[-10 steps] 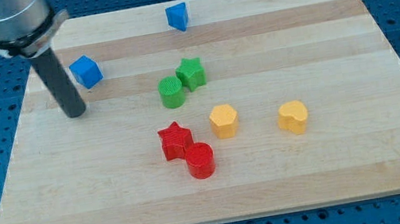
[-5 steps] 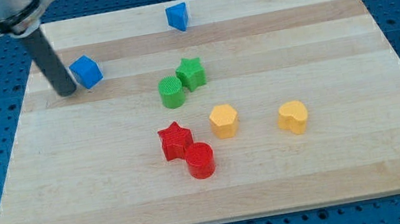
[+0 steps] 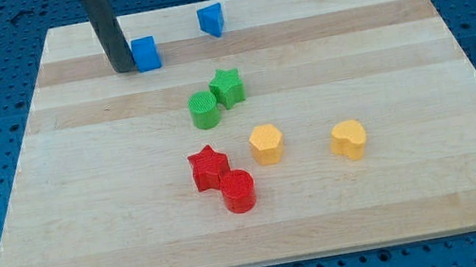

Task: Slide the blue cube to the blue triangle

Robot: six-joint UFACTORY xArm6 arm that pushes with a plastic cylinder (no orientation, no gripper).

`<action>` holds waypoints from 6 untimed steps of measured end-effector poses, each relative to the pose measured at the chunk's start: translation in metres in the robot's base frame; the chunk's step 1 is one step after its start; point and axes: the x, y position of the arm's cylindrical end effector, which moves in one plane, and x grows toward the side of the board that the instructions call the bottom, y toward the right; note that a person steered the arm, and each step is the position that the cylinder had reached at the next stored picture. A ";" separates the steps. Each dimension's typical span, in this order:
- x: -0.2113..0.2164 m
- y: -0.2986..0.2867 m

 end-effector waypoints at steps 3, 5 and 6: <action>-0.017 0.042; -0.031 0.062; -0.036 0.073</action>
